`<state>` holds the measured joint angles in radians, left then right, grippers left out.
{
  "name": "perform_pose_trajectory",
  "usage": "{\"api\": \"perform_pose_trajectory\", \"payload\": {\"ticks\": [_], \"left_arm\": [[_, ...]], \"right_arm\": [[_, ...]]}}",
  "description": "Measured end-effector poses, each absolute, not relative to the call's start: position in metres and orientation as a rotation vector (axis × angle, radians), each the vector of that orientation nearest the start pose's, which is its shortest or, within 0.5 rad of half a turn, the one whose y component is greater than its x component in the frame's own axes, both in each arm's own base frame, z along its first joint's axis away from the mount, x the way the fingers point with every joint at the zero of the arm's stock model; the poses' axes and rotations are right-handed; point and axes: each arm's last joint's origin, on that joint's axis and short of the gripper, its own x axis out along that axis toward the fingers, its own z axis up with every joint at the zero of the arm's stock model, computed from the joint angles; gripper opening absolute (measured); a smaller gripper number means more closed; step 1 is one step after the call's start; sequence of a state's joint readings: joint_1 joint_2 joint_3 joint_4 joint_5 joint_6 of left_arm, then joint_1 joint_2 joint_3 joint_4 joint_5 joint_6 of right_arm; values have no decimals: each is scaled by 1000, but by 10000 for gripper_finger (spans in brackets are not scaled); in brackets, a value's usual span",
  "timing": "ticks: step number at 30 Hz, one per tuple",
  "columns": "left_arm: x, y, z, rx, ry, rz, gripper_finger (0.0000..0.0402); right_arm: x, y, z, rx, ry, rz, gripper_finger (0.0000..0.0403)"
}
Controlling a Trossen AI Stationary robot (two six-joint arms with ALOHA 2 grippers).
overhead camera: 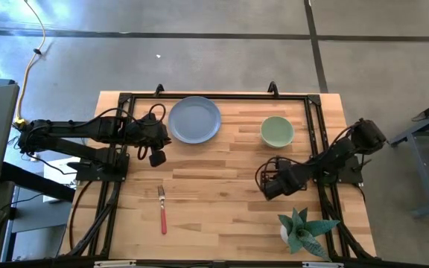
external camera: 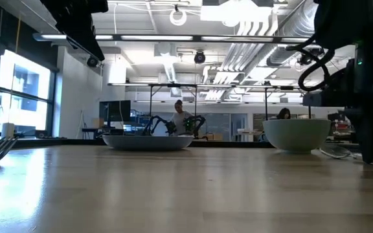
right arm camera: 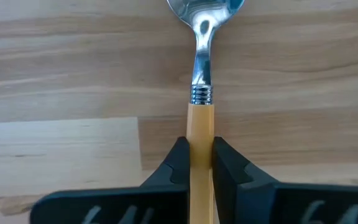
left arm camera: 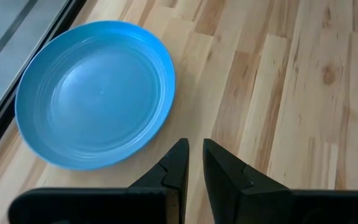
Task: Set table place
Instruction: Adjust the yellow spoon, then adjust the blue plate
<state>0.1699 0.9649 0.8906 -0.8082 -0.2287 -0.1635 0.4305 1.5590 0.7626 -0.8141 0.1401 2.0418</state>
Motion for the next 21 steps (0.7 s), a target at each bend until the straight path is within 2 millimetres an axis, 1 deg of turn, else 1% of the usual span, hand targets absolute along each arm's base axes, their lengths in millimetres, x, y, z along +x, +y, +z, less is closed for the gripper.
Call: {"api": "perform_pose_trajectory", "payload": {"ticks": [4, 8, 12, 16, 18, 21], "left_arm": [[176, 37, 288, -130, 854, 446, 37], [176, 37, 288, -126, 855, 445, 37], [176, 37, 288, -112, 855, 455, 37], [177, 37, 288, -90, 859, 439, 37], [177, 37, 287, -90, 861, 439, 37], [178, 37, 287, -89, 862, 438, 37]], "right_arm": [[204, 89, 131, 1152, 1060, -1265, 5], [205, 89, 135, 1126, 1063, -1250, 10], [202, 88, 143, 1088, 1070, -1250, 59], [203, 88, 147, 1089, 1068, -1236, 111], [204, 88, 149, 1083, 1070, -1227, 125], [207, 89, 153, 1076, 1054, -1216, 134]]}}
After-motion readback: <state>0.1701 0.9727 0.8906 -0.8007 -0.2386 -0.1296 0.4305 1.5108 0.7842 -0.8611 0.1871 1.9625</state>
